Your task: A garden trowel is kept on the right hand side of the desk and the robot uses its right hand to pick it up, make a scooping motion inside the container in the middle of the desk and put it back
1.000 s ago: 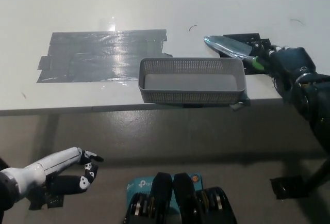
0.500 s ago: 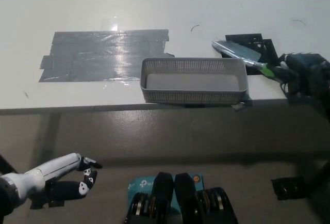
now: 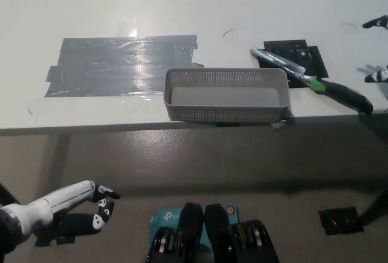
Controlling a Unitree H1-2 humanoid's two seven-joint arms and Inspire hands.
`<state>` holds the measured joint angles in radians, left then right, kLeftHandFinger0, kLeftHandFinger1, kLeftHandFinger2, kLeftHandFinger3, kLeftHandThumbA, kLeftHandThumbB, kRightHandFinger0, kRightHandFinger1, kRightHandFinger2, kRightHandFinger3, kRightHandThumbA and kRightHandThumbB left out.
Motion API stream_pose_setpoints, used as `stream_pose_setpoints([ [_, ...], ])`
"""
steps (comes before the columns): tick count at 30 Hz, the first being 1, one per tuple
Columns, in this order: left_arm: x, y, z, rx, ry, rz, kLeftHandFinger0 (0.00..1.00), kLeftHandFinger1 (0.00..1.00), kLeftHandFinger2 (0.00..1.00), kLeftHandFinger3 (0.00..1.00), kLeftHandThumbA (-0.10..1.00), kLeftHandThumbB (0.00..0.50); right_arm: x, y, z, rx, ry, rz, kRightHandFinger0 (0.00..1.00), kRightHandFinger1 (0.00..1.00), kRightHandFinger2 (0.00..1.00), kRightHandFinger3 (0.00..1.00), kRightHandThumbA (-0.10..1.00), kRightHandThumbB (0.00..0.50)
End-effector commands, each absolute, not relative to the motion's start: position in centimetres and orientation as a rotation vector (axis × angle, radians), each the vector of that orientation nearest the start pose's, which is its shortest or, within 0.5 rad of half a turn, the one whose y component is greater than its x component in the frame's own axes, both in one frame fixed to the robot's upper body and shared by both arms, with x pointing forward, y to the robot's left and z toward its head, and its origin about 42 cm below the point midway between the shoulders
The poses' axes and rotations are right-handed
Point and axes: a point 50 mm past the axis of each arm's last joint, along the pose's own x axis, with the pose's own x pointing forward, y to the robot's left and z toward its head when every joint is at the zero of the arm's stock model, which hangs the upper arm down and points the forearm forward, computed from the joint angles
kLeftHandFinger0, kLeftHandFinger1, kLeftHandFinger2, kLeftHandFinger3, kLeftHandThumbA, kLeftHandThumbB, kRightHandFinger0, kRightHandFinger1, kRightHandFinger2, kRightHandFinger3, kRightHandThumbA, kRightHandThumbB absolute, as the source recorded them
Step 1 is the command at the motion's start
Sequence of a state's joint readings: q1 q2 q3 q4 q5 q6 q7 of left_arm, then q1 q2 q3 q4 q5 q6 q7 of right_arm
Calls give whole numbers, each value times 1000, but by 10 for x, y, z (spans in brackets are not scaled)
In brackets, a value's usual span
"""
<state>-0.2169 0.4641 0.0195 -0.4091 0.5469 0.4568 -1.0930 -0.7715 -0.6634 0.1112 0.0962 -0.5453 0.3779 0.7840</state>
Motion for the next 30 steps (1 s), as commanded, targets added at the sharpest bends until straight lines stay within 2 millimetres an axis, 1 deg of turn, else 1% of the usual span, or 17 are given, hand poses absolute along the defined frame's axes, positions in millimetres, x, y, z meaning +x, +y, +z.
stream_pose_setpoints([
  [1, 304, 301, 240, 931, 284, -664, 1000, 852, 894, 1000, 1000, 412, 425, -365, 403, -1028, 6, 341, 1000, 1000, 1000, 1000, 909, 500],
  [2, 304, 301, 239, 932, 288, -662, 1000, 860, 896, 1000, 1000, 405, 418, -367, 401, -1005, -2, 345, 1000, 1000, 1000, 1000, 908, 500],
  [4, 304, 301, 239, 932, 288, -660, 1000, 870, 899, 1000, 1000, 407, 396, -368, 388, -943, -19, 333, 1000, 1000, 1000, 1000, 735, 500],
  [5, 305, 301, 239, 931, 288, -660, 1000, 871, 899, 1000, 1000, 406, 390, -369, 384, -924, -21, 331, 1000, 1000, 1000, 1000, 715, 500],
  [6, 305, 301, 239, 931, 287, -658, 1000, 856, 892, 1000, 1000, 410, 383, -368, 376, -893, -36, 328, 1000, 1000, 1000, 1000, 538, 449],
  [7, 304, 302, 239, 937, 290, -653, 1000, 856, 891, 1000, 1000, 413, 377, -367, 365, -846, -50, 304, 1000, 1000, 1000, 1000, 519, 434],
  [8, 304, 303, 239, 933, 289, -655, 1000, 856, 890, 1000, 1000, 405, 367, -361, 344, -773, -69, 252, 1000, 1000, 1000, 1000, 425, 359],
  [10, 305, 302, 240, 930, 282, -654, 1000, 856, 887, 1000, 1000, 397, 360, -356, 324, -680, -77, 208, 1000, 1000, 1000, 1000, 337, 303],
  [11, 305, 302, 240, 922, 275, -649, 1000, 862, 880, 1000, 1000, 386, 349, -342, 288, -579, -51, 172, 1000, 1000, 1000, 1000, 271, 216],
  [13, 304, 301, 238, 918, 280, -649, 1000, 867, 881, 1000, 1000, 382, 339, -331, 265, -577, -42, 151, 1000, 1000, 1000, 1000, 252, 215],
  [14, 302, 302, 237, 911, 285, -654, 1000, 874, 894, 1000, 1000, 376, 327, -314, 234, -544, -31, 145, 1000, 1000, 1000, 1000, 210, 207],
  [15, 301, 302, 236, 906, 289, -655, 1000, 882, 911, 1000, 1000, 373, 320, -305, 221, -512, -24, 139, 1000, 1000, 1000, 1000, 146, 200],
  [18, 302, 299, 233, 901, 293, -657, 1000, 887, 921, 1000, 1000, 381, 308, -292, 200, -429, -24, 124, 1000, 1000, 1000, 1000, 78, 198],
  [21, 303, 298, 231, 883, 286, -662, 1000, 888, 933, 1000, 1000, 373, 306, -282, 189, -479, -18, 154, 1000, 996, 1000, 1000, 85, 215],
  [22, 303, 298, 231, 881, 287, -661, 1000, 887, 935, 1000, 1000, 372, 305, -281, 188, -490, -16, 160, 967, 943, 954, 1000, 42, 228],
  [26, 303, 297, 231, 868, 265, -651, 1000, 866, 928, 1000, 1000, 403, 310, -285, 178, -665, -36, 196, 793, 842, 844, 1000, 76, 180],
  [30, 302, 298, 230, 871, 256, -638, 961, 860, 932, 1000, 1000, 417, 317, -290, 182, -682, -54, 185, 772, 818, 829, 1000, 34, 155],
])
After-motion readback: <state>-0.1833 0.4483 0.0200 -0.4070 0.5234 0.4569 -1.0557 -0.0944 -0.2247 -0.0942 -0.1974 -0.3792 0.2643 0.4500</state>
